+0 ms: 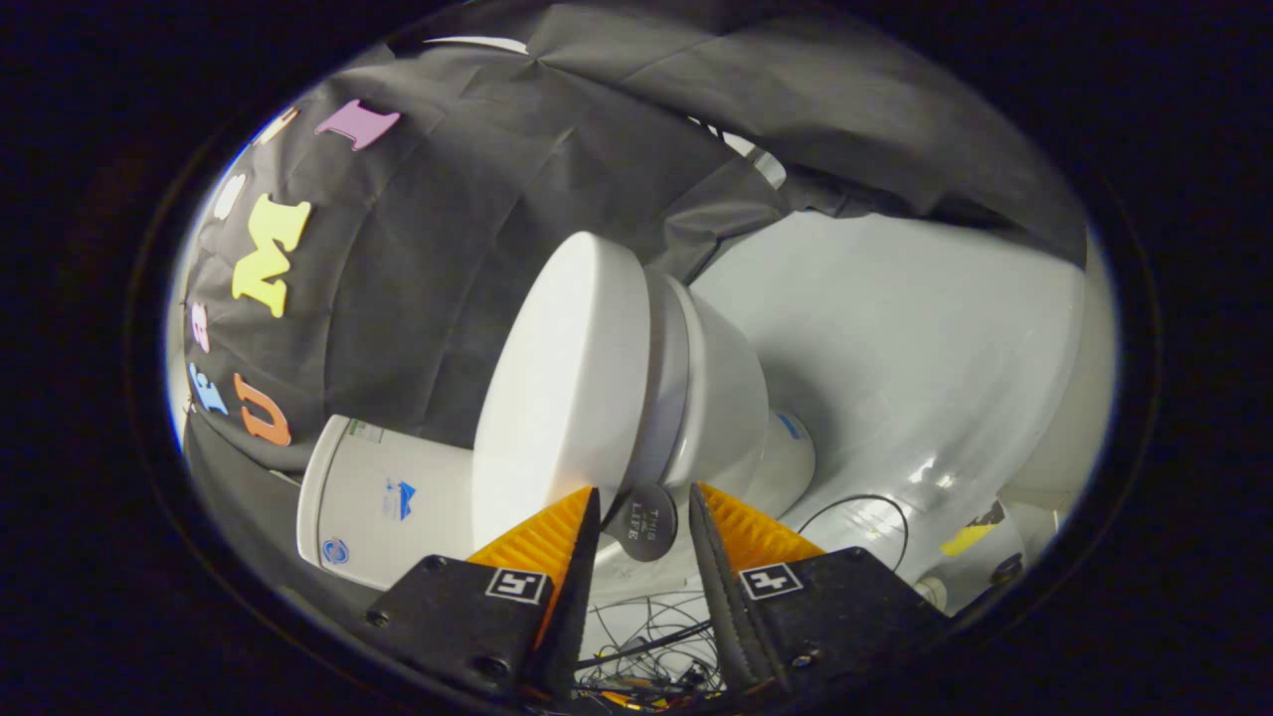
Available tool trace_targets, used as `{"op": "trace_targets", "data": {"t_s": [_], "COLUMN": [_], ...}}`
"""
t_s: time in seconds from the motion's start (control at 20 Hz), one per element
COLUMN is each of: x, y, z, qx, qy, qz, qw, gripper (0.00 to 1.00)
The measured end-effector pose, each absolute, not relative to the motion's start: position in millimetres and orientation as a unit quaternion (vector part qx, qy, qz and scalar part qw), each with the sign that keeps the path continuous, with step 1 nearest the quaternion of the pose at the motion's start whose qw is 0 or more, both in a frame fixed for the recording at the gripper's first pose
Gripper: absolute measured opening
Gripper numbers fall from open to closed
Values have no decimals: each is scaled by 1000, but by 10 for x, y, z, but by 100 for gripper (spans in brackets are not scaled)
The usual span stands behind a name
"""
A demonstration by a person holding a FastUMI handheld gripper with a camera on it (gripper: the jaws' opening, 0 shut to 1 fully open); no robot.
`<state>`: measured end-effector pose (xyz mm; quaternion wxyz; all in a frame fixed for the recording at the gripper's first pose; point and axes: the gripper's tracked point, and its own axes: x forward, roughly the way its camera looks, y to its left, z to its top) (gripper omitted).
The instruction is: Open the toilet lid.
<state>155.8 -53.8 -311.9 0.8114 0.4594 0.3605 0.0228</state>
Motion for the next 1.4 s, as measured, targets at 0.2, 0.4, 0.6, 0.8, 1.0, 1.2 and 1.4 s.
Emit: {"op": "trace_targets", "data": {"t_s": [0.2,0.4,0.6,0.8,1.0,1.2,1.4], "x": [1579,1570,1568,1554,1558,1538,1554], "y": [-502,-491,-496,-475,-435,-442,-467], "z": [-3137,-3158,-3093,-3074,-3058,-3060,-2975], "qx": [479,498,502,520,509,470,465], "qy": [366,368,360,378,382,390,380], "qz": [31,42,51,50,43,52,45], "qw": [797,784,785,765,770,790,798], "gripper": [43,24,11,8,8,8,8]}}
